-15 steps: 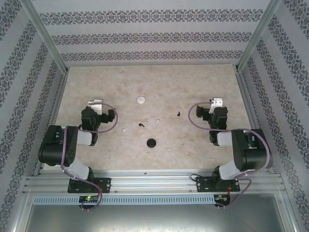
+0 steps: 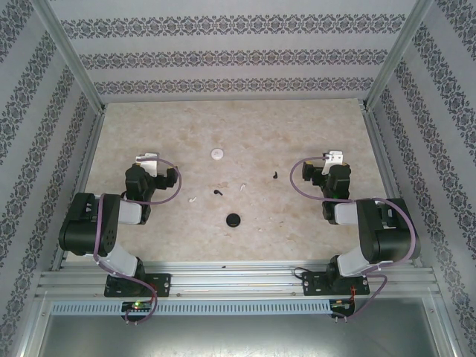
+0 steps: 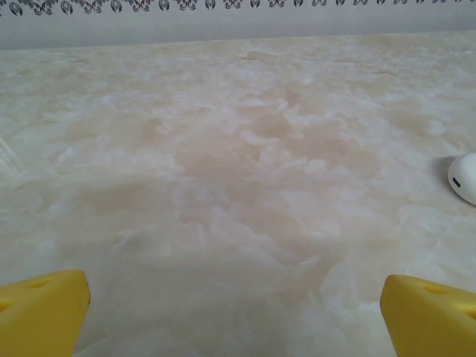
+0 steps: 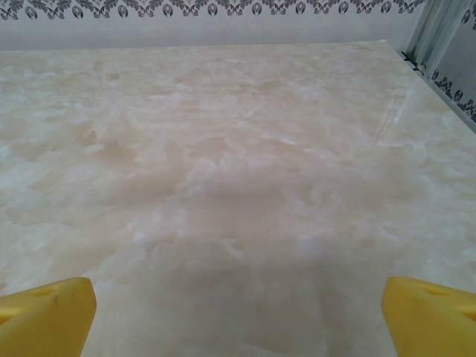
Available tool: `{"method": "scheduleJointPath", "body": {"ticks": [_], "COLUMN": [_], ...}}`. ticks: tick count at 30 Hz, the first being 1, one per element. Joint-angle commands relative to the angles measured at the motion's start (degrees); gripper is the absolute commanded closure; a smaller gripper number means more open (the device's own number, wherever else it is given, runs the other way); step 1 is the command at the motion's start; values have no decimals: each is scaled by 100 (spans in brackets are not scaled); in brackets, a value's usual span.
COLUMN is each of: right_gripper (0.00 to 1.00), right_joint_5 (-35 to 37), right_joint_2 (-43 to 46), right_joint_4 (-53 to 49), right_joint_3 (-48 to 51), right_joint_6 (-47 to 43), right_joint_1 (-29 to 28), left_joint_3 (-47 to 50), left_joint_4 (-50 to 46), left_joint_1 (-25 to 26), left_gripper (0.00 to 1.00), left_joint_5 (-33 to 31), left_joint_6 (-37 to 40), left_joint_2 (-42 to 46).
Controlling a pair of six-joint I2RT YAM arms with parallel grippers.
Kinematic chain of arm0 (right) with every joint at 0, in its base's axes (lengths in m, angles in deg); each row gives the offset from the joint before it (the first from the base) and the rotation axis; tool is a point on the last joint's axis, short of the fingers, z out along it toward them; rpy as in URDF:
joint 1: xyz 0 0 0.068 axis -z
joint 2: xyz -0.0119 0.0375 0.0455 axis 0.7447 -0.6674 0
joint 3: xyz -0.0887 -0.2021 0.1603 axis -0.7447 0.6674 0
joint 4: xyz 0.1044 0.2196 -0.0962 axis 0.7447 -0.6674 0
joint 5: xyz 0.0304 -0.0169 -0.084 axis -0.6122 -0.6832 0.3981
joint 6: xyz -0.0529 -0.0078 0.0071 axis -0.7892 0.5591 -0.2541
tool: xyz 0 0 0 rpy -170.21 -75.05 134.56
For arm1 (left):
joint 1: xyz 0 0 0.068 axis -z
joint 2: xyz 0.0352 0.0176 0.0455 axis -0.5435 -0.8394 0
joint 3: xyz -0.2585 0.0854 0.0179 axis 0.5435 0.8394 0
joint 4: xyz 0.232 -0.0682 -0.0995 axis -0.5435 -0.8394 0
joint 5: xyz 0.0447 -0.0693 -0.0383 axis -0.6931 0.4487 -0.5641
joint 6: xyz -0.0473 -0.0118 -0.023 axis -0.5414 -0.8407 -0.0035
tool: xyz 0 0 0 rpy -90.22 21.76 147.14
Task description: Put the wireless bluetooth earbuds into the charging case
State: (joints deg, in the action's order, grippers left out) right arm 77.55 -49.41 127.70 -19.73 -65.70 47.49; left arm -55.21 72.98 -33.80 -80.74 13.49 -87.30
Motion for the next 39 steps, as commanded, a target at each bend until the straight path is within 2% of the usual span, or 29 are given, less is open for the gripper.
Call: {"method": "scheduleJointPath", "body": {"ticks": [1,39], "right_gripper": [2,2], "right_joint_5": [33,-100], "right_joint_2": [34,128], "right_joint_4": [92,-108], "right_joint_3": [-102,-177], "right_joint_6": [-71,-83], "right_joint_1": [-43,-18], "left_joint_3": [29,25], "left_joint_4": [-26,-43], "left_joint_1": [-70,-72], "left_gripper": [0,0], "left_joint_5": [78,-55], "left_joint_6": [59,4], "left_joint_2": [41,54]}}
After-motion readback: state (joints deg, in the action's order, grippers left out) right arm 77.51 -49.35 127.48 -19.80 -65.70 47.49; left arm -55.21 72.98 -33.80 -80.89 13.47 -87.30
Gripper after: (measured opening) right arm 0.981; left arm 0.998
